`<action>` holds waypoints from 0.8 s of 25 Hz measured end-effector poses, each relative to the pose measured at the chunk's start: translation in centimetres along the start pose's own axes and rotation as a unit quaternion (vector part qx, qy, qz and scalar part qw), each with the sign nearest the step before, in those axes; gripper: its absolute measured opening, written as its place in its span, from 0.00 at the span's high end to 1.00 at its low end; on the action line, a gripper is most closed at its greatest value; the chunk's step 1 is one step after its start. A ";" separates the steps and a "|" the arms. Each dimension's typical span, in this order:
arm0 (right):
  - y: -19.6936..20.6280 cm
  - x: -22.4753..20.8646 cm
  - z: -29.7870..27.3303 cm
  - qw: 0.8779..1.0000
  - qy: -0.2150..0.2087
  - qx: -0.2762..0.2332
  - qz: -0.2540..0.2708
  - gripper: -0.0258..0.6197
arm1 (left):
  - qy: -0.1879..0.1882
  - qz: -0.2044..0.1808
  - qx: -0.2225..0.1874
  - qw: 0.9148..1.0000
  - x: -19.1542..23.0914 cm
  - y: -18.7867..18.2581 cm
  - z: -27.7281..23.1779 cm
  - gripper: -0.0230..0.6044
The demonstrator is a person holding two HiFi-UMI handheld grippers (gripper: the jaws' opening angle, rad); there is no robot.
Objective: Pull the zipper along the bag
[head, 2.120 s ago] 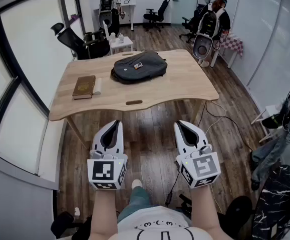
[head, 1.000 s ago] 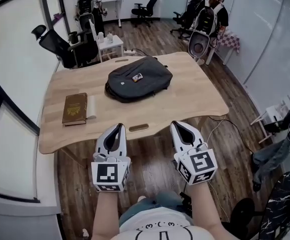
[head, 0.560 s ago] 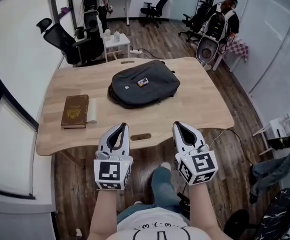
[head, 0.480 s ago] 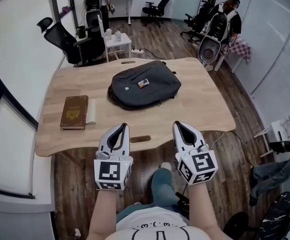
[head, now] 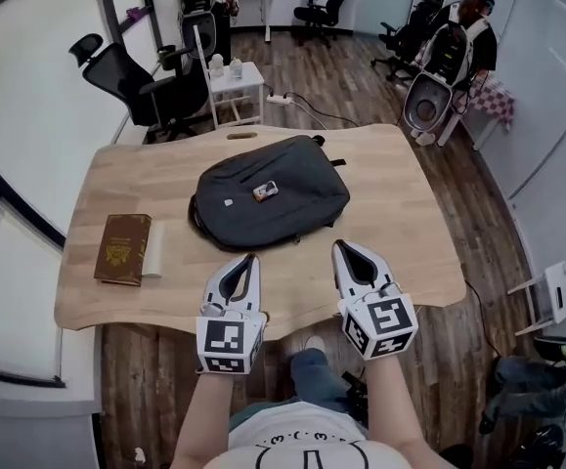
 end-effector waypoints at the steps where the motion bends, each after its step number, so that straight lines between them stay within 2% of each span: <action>1: 0.1 -1.4 -0.9 1.000 -0.003 0.005 0.002 0.88 | -0.002 0.007 0.007 1.000 -0.2 0.0 -1.6 0.94; 6: 0.8 -7.6 -5.5 0.999 -0.023 0.040 0.014 0.88 | -0.017 0.056 0.056 0.997 -0.8 0.6 -9.2 0.94; 10: 1.6 -11.4 -9.0 0.997 -0.044 0.066 0.020 0.88 | -0.051 0.108 0.108 0.987 -0.7 2.1 -13.9 0.94; 13: 2.5 -13.5 -11.2 0.994 -0.063 0.083 0.022 0.88 | -0.070 0.139 0.144 0.977 -1.3 3.8 -16.6 0.93; 14: 2.9 -14.0 -11.8 0.993 -0.070 0.089 0.023 0.88 | -0.074 0.150 0.155 0.974 -1.7 4.4 -17.3 0.90; 15: 3.3 -14.5 -12.4 0.992 -0.076 0.096 0.023 0.88 | -0.079 0.162 0.167 0.970 -2.0 5.1 -17.9 0.81; 17: 4.3 -15.2 -13.5 0.990 -0.084 0.110 0.021 0.88 | -0.092 0.185 0.193 0.959 -2.6 6.7 -19.0 0.73; 20: 5.9 -16.0 -14.3 0.987 -0.091 0.131 0.007 0.88 | -0.118 0.215 0.233 0.941 -3.9 9.1 -19.9 0.72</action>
Point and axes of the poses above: the fingertips, and each gripper's own axes: z backward along the fingers, x to its left, y out of its underside, the point moved 4 cm from there along z, backward along the fingers, and after that the axes turned 14 degrees about x, right-handed, at the moved point
